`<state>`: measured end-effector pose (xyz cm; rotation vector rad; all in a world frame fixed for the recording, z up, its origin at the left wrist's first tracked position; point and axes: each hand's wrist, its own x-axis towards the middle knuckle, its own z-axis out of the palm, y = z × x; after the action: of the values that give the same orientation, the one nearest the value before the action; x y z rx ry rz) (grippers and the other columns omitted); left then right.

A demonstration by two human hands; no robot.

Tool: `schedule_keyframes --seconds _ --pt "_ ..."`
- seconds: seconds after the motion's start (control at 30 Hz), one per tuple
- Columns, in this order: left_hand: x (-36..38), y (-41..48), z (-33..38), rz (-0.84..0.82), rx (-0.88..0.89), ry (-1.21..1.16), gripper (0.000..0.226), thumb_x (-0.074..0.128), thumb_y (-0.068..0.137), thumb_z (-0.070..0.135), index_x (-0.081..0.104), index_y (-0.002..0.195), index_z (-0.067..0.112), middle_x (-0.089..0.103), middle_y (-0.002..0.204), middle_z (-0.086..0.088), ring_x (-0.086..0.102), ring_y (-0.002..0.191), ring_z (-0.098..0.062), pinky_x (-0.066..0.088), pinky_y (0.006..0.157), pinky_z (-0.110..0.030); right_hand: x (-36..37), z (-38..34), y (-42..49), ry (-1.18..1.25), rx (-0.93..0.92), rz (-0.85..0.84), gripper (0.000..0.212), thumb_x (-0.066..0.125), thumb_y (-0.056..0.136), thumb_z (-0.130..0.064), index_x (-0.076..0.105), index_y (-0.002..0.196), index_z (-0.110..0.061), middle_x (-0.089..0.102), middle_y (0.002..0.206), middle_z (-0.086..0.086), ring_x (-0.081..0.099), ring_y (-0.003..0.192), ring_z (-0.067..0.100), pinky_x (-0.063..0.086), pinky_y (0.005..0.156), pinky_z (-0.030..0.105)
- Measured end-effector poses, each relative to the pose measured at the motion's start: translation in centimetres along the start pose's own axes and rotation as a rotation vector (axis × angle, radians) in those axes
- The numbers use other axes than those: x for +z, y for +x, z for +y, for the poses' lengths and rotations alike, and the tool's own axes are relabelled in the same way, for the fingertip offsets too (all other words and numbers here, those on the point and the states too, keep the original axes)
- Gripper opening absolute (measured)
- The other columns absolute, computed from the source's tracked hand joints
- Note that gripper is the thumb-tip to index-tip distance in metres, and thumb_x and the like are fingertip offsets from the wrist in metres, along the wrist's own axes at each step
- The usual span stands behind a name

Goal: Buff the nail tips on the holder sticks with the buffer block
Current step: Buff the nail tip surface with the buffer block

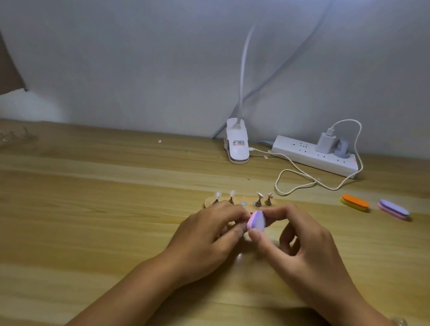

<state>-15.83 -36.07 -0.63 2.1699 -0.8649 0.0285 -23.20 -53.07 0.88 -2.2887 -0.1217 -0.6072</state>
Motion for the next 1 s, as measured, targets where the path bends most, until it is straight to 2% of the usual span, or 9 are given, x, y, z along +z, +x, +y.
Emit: schedule_keyframes --seconds 0.07,0.2,0.33,0.4,0.53,0.63,0.7,0.83,1.0 --pt "0.1 0.0 0.1 0.011 0.010 0.004 0.019 0.045 0.092 0.044 0.062 0.100 0.039 0.056 0.093 0.016 0.049 0.073 -0.002 0.043 0.069 -0.030 -0.2 0.6 0.2 0.005 0.051 0.042 0.024 0.067 0.077 -0.052 0.063 0.090 -0.032 0.066 0.093 -0.019 0.051 0.055 0.017 0.049 0.060 0.037" --pt "0.1 0.0 -0.1 0.006 0.005 -0.002 0.023 0.045 0.089 0.038 0.064 0.102 0.033 0.057 0.094 0.014 0.047 0.073 -0.004 0.037 0.066 -0.028 0.1 -0.3 -0.2 -0.057 -0.055 -0.007 0.029 0.062 0.076 -0.055 0.060 0.093 -0.031 0.064 0.092 -0.016 0.049 0.055 0.014 0.047 0.056 0.034" --pt "0.1 0.0 0.0 0.009 0.014 0.019 0.020 0.045 0.091 0.043 0.062 0.099 0.037 0.055 0.093 0.015 0.049 0.075 -0.004 0.041 0.068 -0.030 -0.1 0.3 0.2 0.001 0.018 0.022 0.023 0.069 0.078 -0.052 0.061 0.087 -0.032 0.064 0.091 -0.016 0.049 0.057 0.016 0.042 0.056 0.031" --pt "0.1 0.0 0.0 0.014 0.012 0.007 0.019 0.045 0.091 0.043 0.062 0.098 0.038 0.055 0.093 0.016 0.050 0.072 -0.004 0.039 0.067 -0.029 -0.1 0.3 0.3 -0.046 -0.003 0.037 0.024 0.064 0.079 -0.054 0.060 0.088 -0.033 0.063 0.091 -0.018 0.050 0.057 0.015 0.042 0.057 0.031" --pt "0.1 0.0 -0.1 -0.003 0.007 0.003 0.031 0.042 0.086 0.042 0.065 0.106 0.034 0.057 0.094 0.013 0.046 0.070 -0.002 0.034 0.065 -0.026 0.3 -0.5 -0.3 -0.044 -0.087 -0.034 0.030 0.060 0.078 -0.055 0.057 0.096 -0.032 0.061 0.095 -0.016 0.050 0.054 0.015 0.046 0.053 0.033" --pt "0.2 0.0 0.0 0.017 0.015 0.000 0.018 0.046 0.090 0.042 0.062 0.099 0.037 0.056 0.092 0.014 0.047 0.068 -0.001 0.036 0.065 -0.027 0.0 0.3 0.2 0.005 0.010 0.011 0.024 0.067 0.080 -0.051 0.059 0.090 -0.031 0.063 0.090 -0.015 0.051 0.057 0.015 0.040 0.056 0.029" --pt "0.2 0.0 0.0 0.025 0.014 -0.005 0.014 0.048 0.091 0.042 0.060 0.098 0.040 0.056 0.092 0.015 0.048 0.067 -0.002 0.036 0.065 -0.027 -0.1 0.5 0.3 -0.029 0.010 0.032 0.024 0.065 0.082 -0.052 0.059 0.090 -0.030 0.063 0.090 -0.016 0.051 0.058 0.014 0.040 0.058 0.031" --pt "0.0 0.0 -0.1 -0.003 0.003 0.017 0.032 0.041 0.085 0.042 0.065 0.105 0.034 0.056 0.094 0.013 0.046 0.070 -0.003 0.038 0.066 -0.029 0.3 -0.6 -0.4 -0.046 -0.108 -0.035 0.032 0.060 0.078 -0.055 0.058 0.100 -0.031 0.060 0.096 -0.016 0.049 0.052 0.016 0.046 0.051 0.033" --pt "0.2 0.0 0.1 0.028 0.011 0.005 0.016 0.047 0.091 0.043 0.060 0.098 0.038 0.056 0.092 0.015 0.048 0.067 -0.002 0.037 0.065 -0.028 0.0 0.5 0.3 -0.036 0.009 0.039 0.029 0.064 0.081 -0.056 0.059 0.094 -0.030 0.063 0.093 -0.016 0.050 0.058 0.008 0.040 0.057 0.030"
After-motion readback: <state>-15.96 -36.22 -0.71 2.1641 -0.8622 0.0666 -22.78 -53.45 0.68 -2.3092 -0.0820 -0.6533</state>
